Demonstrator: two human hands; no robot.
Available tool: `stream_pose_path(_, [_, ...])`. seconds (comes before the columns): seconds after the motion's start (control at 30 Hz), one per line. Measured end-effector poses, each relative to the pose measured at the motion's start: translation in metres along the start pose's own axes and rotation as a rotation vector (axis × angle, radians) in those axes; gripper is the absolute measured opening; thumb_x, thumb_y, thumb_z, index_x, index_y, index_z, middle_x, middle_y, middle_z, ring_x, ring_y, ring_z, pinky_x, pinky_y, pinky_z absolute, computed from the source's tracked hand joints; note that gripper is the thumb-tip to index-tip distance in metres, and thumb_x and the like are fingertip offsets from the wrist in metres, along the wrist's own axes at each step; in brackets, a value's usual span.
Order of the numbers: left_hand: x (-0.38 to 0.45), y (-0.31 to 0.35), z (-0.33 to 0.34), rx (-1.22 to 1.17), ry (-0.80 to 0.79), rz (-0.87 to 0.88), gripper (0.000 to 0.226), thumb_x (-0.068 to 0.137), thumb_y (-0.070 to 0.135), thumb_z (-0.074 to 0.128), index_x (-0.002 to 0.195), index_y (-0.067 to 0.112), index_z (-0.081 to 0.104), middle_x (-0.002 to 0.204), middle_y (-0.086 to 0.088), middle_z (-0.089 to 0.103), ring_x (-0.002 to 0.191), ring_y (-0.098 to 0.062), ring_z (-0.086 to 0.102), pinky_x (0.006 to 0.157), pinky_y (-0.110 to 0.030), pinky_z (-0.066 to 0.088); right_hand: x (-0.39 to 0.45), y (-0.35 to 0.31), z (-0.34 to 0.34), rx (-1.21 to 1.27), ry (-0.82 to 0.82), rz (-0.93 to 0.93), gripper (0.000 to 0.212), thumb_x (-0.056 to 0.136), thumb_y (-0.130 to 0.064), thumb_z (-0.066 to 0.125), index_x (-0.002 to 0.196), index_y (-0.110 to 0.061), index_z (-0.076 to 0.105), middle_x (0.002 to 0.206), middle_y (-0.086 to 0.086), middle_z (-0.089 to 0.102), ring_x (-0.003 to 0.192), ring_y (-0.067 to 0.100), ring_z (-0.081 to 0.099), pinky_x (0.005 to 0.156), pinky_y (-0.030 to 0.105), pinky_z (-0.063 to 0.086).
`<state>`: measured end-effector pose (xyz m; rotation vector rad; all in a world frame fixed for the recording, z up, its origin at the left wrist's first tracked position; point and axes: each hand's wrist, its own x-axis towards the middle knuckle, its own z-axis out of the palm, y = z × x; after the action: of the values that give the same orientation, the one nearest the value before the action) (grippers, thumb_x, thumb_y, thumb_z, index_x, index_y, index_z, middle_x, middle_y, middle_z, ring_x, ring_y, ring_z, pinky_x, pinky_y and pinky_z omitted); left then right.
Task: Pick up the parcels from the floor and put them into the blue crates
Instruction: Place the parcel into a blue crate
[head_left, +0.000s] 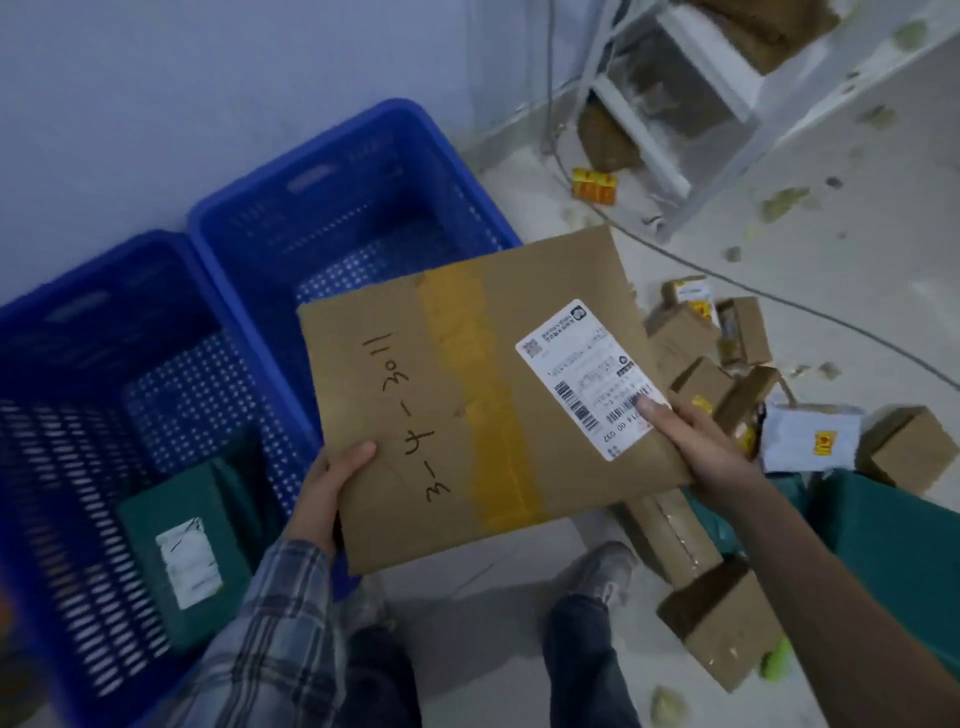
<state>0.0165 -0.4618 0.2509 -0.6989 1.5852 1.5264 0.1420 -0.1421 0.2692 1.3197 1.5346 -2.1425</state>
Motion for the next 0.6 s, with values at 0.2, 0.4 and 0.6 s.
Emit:
stream_pose_path(0.2, [0.01, 0.022, -0.154, -0.148, 0.129, 0.052, 0.064, 0.072, 0.053, 0.069, 0.129, 0.028, 0.054, 0.121, -0.004, 0.064, 0.108, -0.027, 0.061, 0.094, -0.049, 0.048, -0.004, 0.018, 0.17, -0.094, -0.063, -0.042, 0.057, 0.062, -0.051, 0.076, 0.109, -0.02, 0.067, 0.107, 0.005, 0.073, 0.092, 0.017, 0.07, 0.07, 0.025, 0.056])
stream_pose_path(0.4, [0.028, 0.031, -0.294, -0.127, 0.246, 0.082, 0.07, 0.081, 0.054, 0.058, 0.139, 0.017, 0.046, 0.131, -0.003, 0.056, 0.113, -0.022, 0.056, 0.099, -0.041, 0.045, 0.022, 0.039, 0.332, -0.18, -0.065, -0.044, 0.061, 0.07, -0.047, 0.07, 0.124, -0.024, 0.052, 0.12, 0.005, 0.064, 0.101, 0.023, 0.064, 0.077, 0.04, 0.056])
stream_pose_path(0.6, [0.073, 0.039, -0.378, -0.057, 0.363, 0.131, 0.07, 0.083, 0.063, 0.049, 0.136, 0.017, 0.045, 0.133, -0.005, 0.053, 0.118, -0.026, 0.053, 0.105, -0.047, 0.042, 0.068, 0.044, 0.438, -0.527, -0.326, -0.118, 0.049, 0.088, -0.037, 0.06, 0.133, -0.035, 0.041, 0.124, -0.014, 0.057, 0.11, 0.007, 0.057, 0.091, 0.03, 0.051])
